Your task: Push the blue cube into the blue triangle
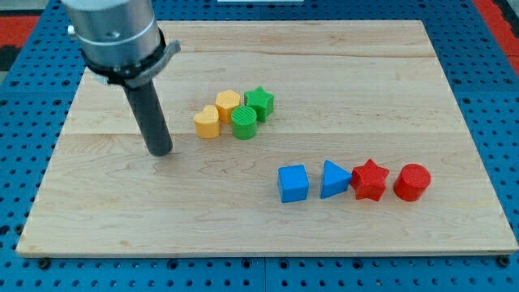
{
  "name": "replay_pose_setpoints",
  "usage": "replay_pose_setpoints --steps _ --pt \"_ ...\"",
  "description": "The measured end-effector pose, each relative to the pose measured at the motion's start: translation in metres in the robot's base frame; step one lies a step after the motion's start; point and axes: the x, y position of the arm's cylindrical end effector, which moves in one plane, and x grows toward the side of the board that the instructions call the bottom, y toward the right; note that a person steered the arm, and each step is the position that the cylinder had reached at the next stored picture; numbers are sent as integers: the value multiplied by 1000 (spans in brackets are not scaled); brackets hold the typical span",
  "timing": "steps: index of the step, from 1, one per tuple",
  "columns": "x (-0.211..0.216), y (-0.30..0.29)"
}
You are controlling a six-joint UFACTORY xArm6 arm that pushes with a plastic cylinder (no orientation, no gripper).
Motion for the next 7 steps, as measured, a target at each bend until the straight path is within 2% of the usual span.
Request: replay_pose_setpoints --steps 1,2,3,4,5,7 --pt "50 48" --pt "51 52" --pt "70 97" --pt "69 114" --pt "45 126" --pt "42 156"
